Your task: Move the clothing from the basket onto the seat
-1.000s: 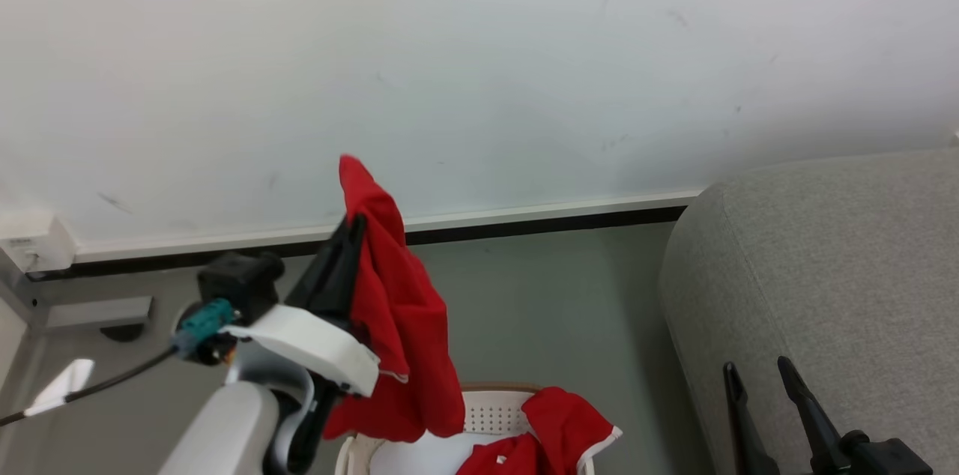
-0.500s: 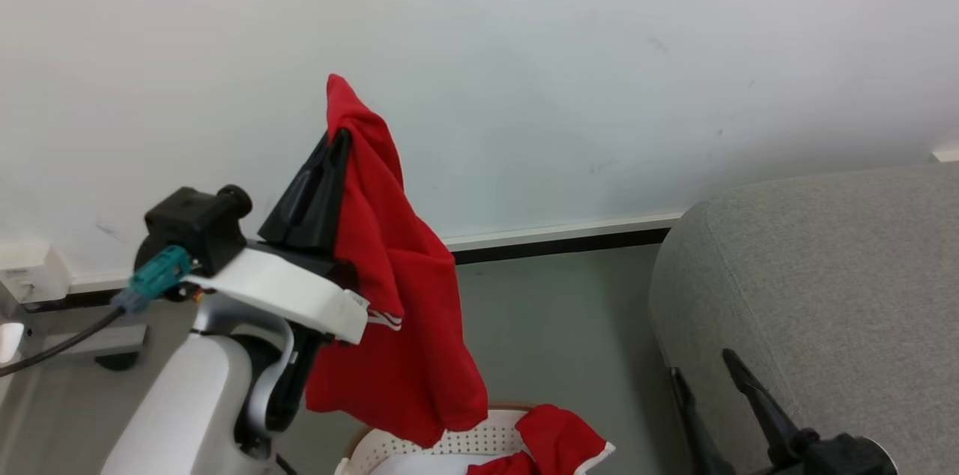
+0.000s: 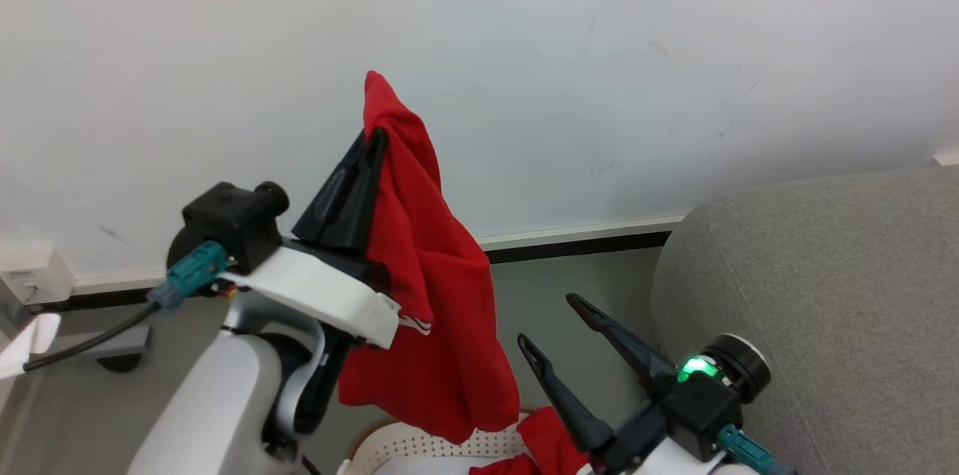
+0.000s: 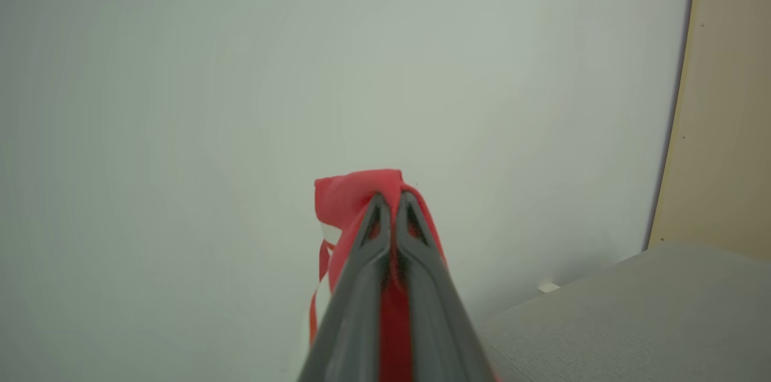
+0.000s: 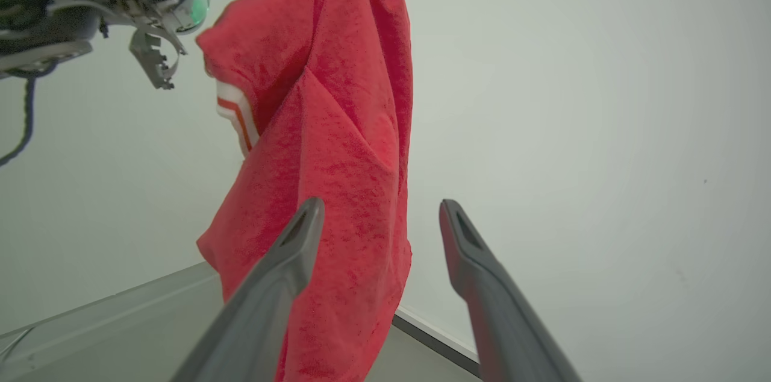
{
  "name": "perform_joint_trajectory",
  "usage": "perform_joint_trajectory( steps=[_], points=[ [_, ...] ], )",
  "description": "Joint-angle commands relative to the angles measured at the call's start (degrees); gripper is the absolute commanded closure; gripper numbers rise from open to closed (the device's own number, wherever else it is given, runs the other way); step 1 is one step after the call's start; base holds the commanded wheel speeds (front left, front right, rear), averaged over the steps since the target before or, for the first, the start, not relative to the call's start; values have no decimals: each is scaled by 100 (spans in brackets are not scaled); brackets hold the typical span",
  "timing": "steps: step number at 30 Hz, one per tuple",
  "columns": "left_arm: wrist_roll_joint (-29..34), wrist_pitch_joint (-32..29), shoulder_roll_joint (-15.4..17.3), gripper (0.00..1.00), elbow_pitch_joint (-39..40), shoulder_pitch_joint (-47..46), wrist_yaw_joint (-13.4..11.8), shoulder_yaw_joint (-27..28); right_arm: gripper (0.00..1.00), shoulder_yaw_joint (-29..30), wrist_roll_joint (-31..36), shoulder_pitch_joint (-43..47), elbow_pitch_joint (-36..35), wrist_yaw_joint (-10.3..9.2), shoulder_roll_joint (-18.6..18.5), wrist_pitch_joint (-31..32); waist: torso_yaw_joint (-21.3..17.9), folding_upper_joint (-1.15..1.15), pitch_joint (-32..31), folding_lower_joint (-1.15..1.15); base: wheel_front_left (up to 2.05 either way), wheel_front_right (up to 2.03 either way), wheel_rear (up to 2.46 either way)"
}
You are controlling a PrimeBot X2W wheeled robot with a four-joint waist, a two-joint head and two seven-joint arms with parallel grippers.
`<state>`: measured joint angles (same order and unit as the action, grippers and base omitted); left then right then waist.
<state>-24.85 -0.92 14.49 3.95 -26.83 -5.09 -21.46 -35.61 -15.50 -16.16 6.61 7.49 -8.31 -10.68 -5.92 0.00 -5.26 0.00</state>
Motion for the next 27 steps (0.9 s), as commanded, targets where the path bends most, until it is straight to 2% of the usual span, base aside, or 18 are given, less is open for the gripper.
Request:
perform_joint_trajectory(
  steps=[1, 6, 11, 16, 20, 23, 27],
  points=[
    [63, 0, -31, 100, 7, -12, 7, -35, 0, -37, -12, -162, 141, 1, 138, -88, 10, 0, -8, 0, 0, 0, 0],
    [89, -25, -166, 100, -33, -89, 22, -220, 0, -310, 366, -674, 843, 0, 414, -296, 83, 0, -5, 0, 0, 0, 0],
    [87, -11, -292, 100, -89, -135, 36, -362, 0, -596, 538, -1163, 1512, 0, 530, -401, 121, 0, -2, 0, 0, 0, 0],
    [89, -17, -412, 100, -210, -208, 59, -509, 0, -892, 391, -1517, 1750, 0, 531, -438, 191, 0, -20, 0, 0, 0, 0],
    [101, -10, -466, 100, -283, -262, 85, -584, 0, -1054, 535, -1707, 1902, 0, 533, -443, 204, 0, -32, 0, 0, 0, 0],
    [92, -1, -542, 100, -327, -300, 97, -652, 0, -1110, 942, -1878, 2128, 0, 531, -305, 191, 0, -35, 0, 0, 0, 0],
    [82, -7, -624, 100, -381, -376, 81, -729, 0, -738, 1683, -1882, 2401, 0, 540, 107, 195, 0, -47, 0, 0, 0, 0]
  ],
)
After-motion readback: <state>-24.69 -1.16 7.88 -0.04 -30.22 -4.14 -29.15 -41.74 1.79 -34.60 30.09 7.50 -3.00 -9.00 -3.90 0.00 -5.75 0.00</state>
